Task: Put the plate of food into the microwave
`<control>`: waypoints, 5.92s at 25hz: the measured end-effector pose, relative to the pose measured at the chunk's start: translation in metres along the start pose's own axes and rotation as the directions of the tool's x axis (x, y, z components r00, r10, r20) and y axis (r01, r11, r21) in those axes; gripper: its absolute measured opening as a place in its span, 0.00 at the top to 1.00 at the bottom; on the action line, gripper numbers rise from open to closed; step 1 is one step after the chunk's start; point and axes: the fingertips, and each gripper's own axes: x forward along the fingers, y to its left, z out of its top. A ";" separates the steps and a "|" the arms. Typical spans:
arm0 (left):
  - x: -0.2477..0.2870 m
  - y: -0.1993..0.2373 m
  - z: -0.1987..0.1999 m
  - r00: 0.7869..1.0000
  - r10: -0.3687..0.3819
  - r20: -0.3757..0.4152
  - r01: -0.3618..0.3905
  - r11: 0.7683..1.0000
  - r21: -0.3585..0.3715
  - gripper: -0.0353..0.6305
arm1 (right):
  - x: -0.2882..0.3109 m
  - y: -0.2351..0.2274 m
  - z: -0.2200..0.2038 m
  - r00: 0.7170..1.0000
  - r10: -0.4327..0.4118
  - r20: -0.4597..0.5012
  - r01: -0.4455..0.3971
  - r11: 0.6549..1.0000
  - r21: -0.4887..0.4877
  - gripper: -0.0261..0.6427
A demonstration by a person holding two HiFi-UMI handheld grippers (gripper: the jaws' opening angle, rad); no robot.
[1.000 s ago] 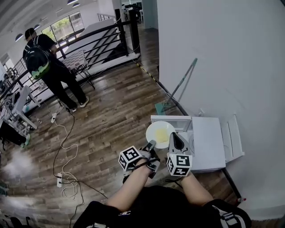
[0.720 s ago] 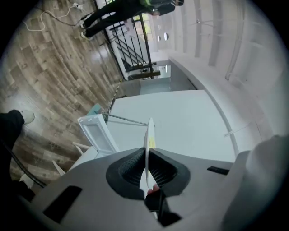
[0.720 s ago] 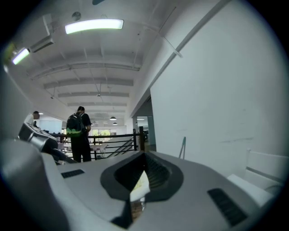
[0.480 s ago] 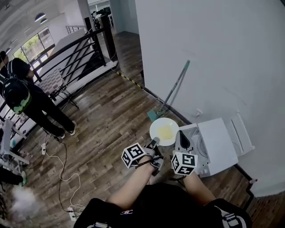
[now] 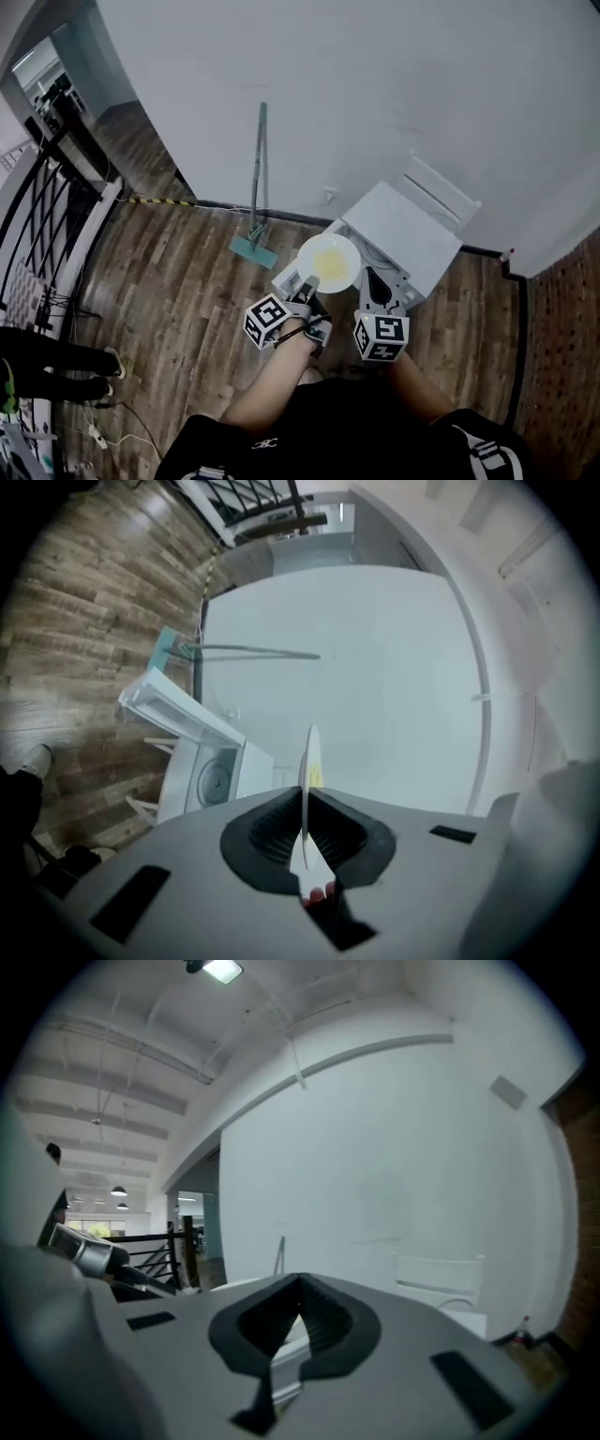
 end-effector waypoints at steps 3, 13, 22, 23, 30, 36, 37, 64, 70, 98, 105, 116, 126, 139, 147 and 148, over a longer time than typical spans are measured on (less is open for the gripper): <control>0.031 0.005 -0.027 0.994 0.004 -0.110 -0.005 1.000 -0.011 0.93 | -0.018 -0.040 -0.006 0.992 -0.122 -0.022 0.122 0.993 0.001 0.95; 0.074 0.048 -0.100 0.970 0.019 -0.241 -0.019 1.000 0.002 0.93 | -0.066 -0.120 -0.056 0.953 -0.278 -0.119 0.282 0.959 0.022 0.95; 0.096 0.142 -0.107 0.986 0.104 -0.132 -0.101 0.994 0.029 0.93 | -0.027 -0.143 -0.105 0.980 -0.139 -0.140 0.142 0.990 0.017 0.95; 0.101 0.153 -0.107 0.987 0.106 -0.125 -0.104 0.994 0.022 0.93 | -0.022 -0.143 -0.115 0.983 -0.114 -0.141 0.118 0.993 0.026 0.95; 0.169 0.231 -0.107 0.990 0.063 -0.123 -0.061 0.998 0.025 0.93 | 0.029 -0.152 -0.208 0.994 -0.024 -0.105 0.030 0.998 0.056 0.95; 0.247 0.302 -0.086 0.987 -0.003 -0.159 0.015 0.997 0.073 0.93 | 0.075 -0.177 -0.308 0.998 -0.054 -0.034 0.057 0.995 0.081 0.95; 0.260 0.312 -0.082 0.986 -0.016 -0.163 0.030 0.996 0.082 0.93 | 0.084 -0.181 -0.325 0.998 -0.057 -0.030 0.059 0.995 0.084 0.95; 0.412 0.338 -0.092 0.946 0.033 -0.324 0.062 0.959 0.278 0.92 | 0.067 -0.203 -0.407 0.993 -0.099 0.062 0.098 0.995 0.018 0.95; 0.434 0.343 -0.095 0.933 0.102 -0.346 0.030 0.934 0.356 0.91 | 0.060 -0.204 -0.407 0.992 -0.109 0.063 0.111 0.994 -0.024 0.95; 0.444 0.314 -0.066 0.984 0.171 0.050 -0.033 -0.102 0.994 0.75 | 0.056 -0.194 -0.423 0.994 -0.097 0.052 0.100 0.994 -0.047 0.95; 0.341 0.307 -0.099 0.991 0.029 -0.134 0.133 0.010 0.991 0.95 | 0.066 -0.190 -0.409 0.989 -0.078 0.123 0.078 0.997 0.003 0.95; 0.227 0.201 -0.113 0.986 -0.092 -0.136 0.134 -0.027 0.991 0.95 | 0.083 -0.183 -0.324 0.989 -0.079 0.126 0.070 0.995 0.071 0.95; 0.099 -0.080 -0.125 0.982 -0.050 -0.181 0.181 -0.006 0.983 0.95 | -0.012 -0.127 -0.025 0.994 -0.079 0.080 0.076 0.996 0.048 0.95; 0.015 -0.258 -0.129 0.974 -0.176 -0.145 0.144 -0.023 0.989 0.95 | -0.081 -0.063 0.145 0.972 -0.058 0.226 0.053 0.998 0.025 0.95; 0.000 -0.268 -0.120 0.961 -0.207 -0.185 0.189 0.002 0.982 0.95 | -0.083 -0.045 0.158 0.968 -0.065 0.243 0.065 0.998 0.008 0.95; -0.002 -0.268 -0.118 0.960 -0.211 -0.186 0.192 0.008 0.981 0.95 | -0.083 -0.042 0.159 0.968 -0.061 0.244 0.063 0.998 0.000 0.95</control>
